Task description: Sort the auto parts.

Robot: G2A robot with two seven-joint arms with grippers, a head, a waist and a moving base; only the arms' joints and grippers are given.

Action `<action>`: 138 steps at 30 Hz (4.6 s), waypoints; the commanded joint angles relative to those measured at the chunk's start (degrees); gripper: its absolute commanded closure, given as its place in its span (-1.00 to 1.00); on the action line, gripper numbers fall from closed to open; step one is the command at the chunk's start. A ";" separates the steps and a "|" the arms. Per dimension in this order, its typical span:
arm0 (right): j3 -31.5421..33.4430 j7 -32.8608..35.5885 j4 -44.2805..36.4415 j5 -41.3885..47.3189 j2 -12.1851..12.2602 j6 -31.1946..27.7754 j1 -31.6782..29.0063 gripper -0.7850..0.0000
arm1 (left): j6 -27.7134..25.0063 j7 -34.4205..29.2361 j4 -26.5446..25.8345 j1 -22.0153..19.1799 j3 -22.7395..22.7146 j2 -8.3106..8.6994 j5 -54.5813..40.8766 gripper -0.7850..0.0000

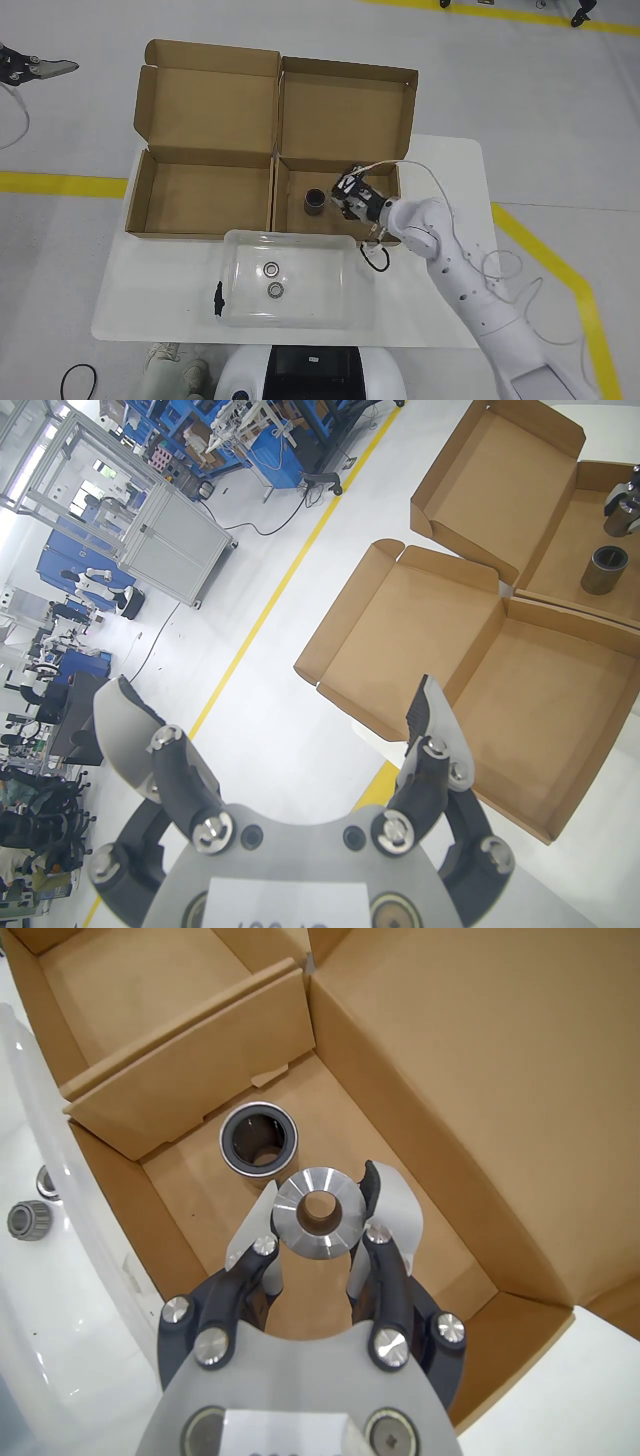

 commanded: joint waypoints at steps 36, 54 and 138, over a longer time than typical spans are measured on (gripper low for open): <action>-4.01 4.15 5.93 1.37 -1.74 1.70 4.83 0.15 | 0.00 0.00 0.00 0.00 0.00 0.00 0.00 -1.00; -1.32 -0.07 -16.60 0.11 0.82 -8.59 -5.02 0.12 | 0.00 0.00 0.00 0.00 0.00 0.00 0.00 -1.00; -23.62 -2.39 -6.47 -12.67 -5.67 6.21 -5.94 -0.11 | 0.00 0.00 0.00 0.00 0.00 0.00 0.00 -1.00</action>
